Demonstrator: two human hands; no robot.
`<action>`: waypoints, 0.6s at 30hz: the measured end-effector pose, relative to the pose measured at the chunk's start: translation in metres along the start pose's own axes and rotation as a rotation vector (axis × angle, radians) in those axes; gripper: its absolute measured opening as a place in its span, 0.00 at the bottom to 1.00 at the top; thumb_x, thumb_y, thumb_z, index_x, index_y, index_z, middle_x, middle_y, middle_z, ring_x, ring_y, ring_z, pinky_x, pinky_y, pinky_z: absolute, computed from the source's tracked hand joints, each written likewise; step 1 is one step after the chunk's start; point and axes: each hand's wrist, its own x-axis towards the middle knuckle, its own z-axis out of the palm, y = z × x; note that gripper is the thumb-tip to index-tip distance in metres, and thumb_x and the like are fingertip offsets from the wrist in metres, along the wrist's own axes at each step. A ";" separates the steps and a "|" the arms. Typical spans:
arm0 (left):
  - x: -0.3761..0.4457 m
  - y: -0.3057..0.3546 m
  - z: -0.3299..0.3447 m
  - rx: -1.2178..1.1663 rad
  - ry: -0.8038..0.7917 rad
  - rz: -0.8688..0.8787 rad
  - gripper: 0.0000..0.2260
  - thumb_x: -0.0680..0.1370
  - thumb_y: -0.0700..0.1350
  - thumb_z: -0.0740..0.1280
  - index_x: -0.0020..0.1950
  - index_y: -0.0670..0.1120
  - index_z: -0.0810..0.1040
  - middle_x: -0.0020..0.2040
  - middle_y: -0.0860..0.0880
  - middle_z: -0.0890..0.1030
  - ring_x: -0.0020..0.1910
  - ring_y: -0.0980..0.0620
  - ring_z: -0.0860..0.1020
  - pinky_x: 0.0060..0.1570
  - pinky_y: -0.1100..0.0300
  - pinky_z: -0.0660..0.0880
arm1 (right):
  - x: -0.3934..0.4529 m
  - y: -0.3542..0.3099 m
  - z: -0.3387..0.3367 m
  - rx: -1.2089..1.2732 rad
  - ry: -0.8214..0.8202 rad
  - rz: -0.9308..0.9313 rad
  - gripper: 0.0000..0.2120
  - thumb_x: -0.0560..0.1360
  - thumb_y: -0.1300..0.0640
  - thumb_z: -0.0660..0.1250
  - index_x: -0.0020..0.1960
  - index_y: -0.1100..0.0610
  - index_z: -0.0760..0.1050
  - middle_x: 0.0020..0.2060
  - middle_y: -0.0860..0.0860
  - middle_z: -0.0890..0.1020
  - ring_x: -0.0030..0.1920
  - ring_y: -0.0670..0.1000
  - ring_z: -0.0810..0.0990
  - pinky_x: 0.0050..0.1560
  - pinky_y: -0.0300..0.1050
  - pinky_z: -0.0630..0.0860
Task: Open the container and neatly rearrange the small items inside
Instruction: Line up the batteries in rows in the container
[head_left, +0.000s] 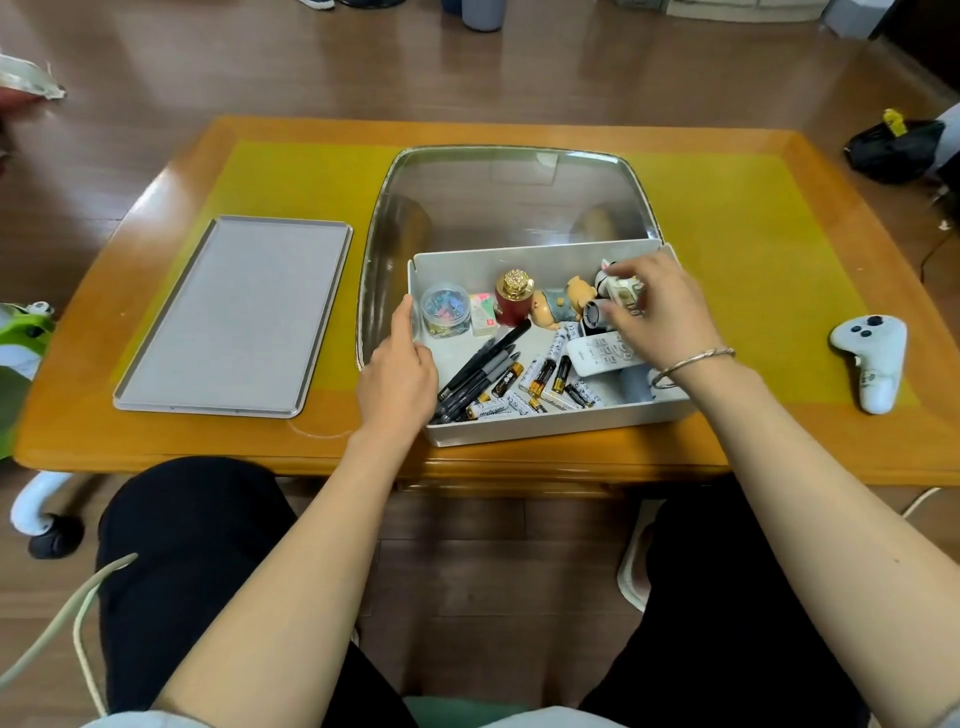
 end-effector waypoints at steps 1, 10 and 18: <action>0.000 0.000 0.000 -0.002 -0.002 -0.001 0.23 0.83 0.44 0.55 0.77 0.53 0.54 0.56 0.46 0.79 0.47 0.49 0.76 0.39 0.54 0.76 | -0.002 -0.009 0.005 0.003 -0.066 -0.053 0.12 0.72 0.58 0.71 0.55 0.56 0.78 0.49 0.51 0.79 0.45 0.47 0.74 0.53 0.40 0.68; 0.000 -0.002 -0.001 -0.041 -0.033 -0.022 0.23 0.83 0.45 0.54 0.77 0.55 0.52 0.60 0.47 0.77 0.48 0.53 0.73 0.42 0.53 0.76 | -0.007 -0.058 0.064 -0.091 -0.684 -0.237 0.15 0.71 0.58 0.71 0.57 0.52 0.78 0.54 0.48 0.80 0.54 0.49 0.78 0.55 0.44 0.75; 0.000 -0.001 -0.004 -0.095 -0.046 -0.026 0.23 0.83 0.46 0.54 0.77 0.57 0.53 0.61 0.49 0.76 0.49 0.53 0.74 0.42 0.52 0.78 | 0.018 -0.078 0.095 -0.316 -0.729 -0.371 0.21 0.74 0.62 0.64 0.65 0.52 0.71 0.61 0.51 0.75 0.58 0.55 0.75 0.56 0.52 0.76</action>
